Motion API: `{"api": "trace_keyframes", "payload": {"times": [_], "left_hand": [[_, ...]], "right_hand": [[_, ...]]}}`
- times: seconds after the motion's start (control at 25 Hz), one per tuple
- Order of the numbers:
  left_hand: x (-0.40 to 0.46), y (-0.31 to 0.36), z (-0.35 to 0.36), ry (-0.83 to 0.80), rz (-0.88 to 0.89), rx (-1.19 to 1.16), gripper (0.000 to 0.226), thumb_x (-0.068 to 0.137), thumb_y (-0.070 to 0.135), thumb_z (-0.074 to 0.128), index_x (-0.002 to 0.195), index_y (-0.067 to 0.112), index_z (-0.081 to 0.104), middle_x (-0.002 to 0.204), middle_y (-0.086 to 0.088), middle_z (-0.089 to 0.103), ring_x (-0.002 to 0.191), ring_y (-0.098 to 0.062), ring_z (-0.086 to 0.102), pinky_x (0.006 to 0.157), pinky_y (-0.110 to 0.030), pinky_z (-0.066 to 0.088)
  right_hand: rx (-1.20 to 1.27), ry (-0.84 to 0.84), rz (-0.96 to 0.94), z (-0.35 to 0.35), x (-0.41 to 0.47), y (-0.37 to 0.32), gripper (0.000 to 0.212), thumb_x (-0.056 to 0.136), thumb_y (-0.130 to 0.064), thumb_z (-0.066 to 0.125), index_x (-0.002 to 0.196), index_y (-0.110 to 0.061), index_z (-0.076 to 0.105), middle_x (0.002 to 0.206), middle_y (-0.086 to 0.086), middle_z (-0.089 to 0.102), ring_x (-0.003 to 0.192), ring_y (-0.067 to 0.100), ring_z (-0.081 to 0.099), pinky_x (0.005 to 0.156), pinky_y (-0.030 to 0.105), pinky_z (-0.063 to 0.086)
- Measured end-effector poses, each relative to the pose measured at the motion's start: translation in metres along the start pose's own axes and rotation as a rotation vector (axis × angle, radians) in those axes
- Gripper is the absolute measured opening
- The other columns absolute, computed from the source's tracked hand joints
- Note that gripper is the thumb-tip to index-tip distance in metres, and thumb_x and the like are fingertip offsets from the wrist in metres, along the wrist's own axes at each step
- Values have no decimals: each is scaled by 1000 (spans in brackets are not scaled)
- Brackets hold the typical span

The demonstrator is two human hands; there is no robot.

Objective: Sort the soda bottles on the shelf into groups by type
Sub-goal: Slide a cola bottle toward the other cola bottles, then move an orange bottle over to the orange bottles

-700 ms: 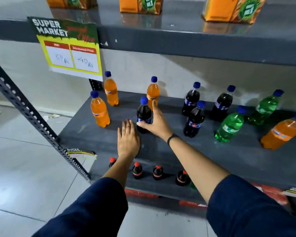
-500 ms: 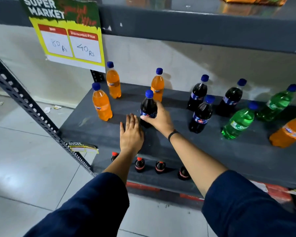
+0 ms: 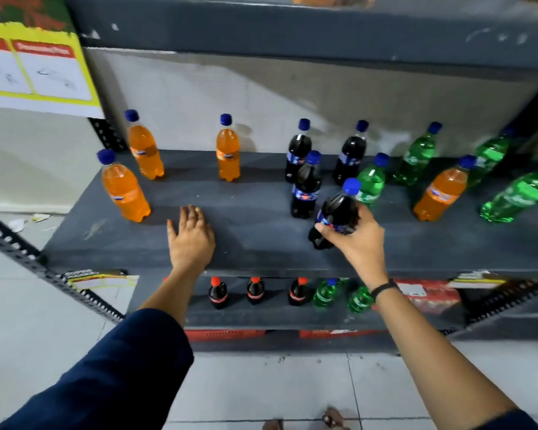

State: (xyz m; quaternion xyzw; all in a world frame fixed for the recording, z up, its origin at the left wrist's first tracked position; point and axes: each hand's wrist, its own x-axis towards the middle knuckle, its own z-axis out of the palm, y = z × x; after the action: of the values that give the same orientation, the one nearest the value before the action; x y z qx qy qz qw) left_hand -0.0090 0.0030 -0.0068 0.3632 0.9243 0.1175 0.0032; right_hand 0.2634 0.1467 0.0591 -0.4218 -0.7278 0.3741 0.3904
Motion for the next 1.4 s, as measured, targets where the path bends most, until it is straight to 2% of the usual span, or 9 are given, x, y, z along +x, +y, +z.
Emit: {"api": "trace_keyframes", "payload": {"times": [0.32, 0.56, 0.68, 0.76, 0.88, 0.96, 1.08, 1.2, 1.4], "left_hand": [[1, 4, -1, -41, -8, 23, 54, 98, 27, 20, 147, 5, 15, 159, -10, 15, 147, -21, 7, 120, -49, 3], [1, 2, 0, -14, -5, 31, 54, 98, 29, 21, 146, 6, 18, 158, -9, 17, 147, -22, 9, 119, -48, 3], [1, 1, 0, -35, -12, 25, 53, 99, 30, 22, 147, 8, 17, 159, -8, 16, 147, -22, 8, 119, -47, 3], [1, 2, 2, -21, -15, 36, 53, 99, 31, 22, 147, 8, 17, 159, -8, 15, 147, -22, 8, 119, -46, 3], [3, -1, 4, 5, -4, 22, 53, 99, 31, 24, 147, 8, 20, 158, -9, 18, 147, -23, 11, 118, -48, 6], [4, -4, 8, 29, 6, 26, 53, 99, 31, 25, 146, 8, 22, 158, -10, 20, 147, -24, 13, 118, -48, 7], [5, -6, 9, 43, 5, 14, 52, 99, 31, 26, 146, 8, 23, 157, -11, 21, 146, -25, 14, 118, -48, 7], [4, -4, 8, 46, 6, 14, 52, 99, 30, 26, 146, 8, 23, 157, -11, 21, 146, -25, 13, 118, -47, 7], [0, -2, 3, 36, -4, 13, 52, 99, 30, 26, 146, 7, 22, 157, -12, 21, 146, -25, 13, 119, -47, 8]], "right_hand": [[-121, -4, 10, -29, 37, 25, 66, 65, -36, 84, 120, -14, 55, 114, 11, 69, 109, 25, 63, 91, 36, 51], [42, -53, -34, -35, 29, 46, 73, 64, -47, 80, 126, -21, 51, 111, -1, 66, 101, 9, 62, 85, 20, 50], [92, 245, -76, -56, 16, 76, 61, 74, -49, 71, 121, -15, 51, 107, 8, 57, 94, 22, 59, 80, 36, 53], [58, 475, -77, -74, 27, 96, 62, 79, -44, 69, 123, -7, 46, 115, 13, 49, 101, 31, 54, 91, 44, 47], [49, 517, 53, -100, 68, 113, 93, 73, -34, 78, 140, 2, 25, 140, 25, 30, 134, 38, 32, 110, 12, 22], [51, 422, 114, -109, 95, 124, 104, 69, -24, 82, 144, 2, 15, 148, 27, 22, 141, 36, 20, 111, 14, 15], [18, 290, 174, -116, 119, 137, 91, 69, -18, 82, 140, -3, 26, 141, 22, 41, 130, 32, 41, 106, 34, 34], [-17, 295, 195, -119, 123, 146, 60, 72, -19, 80, 118, -3, 45, 117, 22, 61, 106, 36, 60, 85, 28, 43], [-19, 340, 172, -116, 82, 135, 53, 68, -28, 82, 108, -8, 53, 105, 15, 68, 93, 27, 64, 80, 25, 44]]}}
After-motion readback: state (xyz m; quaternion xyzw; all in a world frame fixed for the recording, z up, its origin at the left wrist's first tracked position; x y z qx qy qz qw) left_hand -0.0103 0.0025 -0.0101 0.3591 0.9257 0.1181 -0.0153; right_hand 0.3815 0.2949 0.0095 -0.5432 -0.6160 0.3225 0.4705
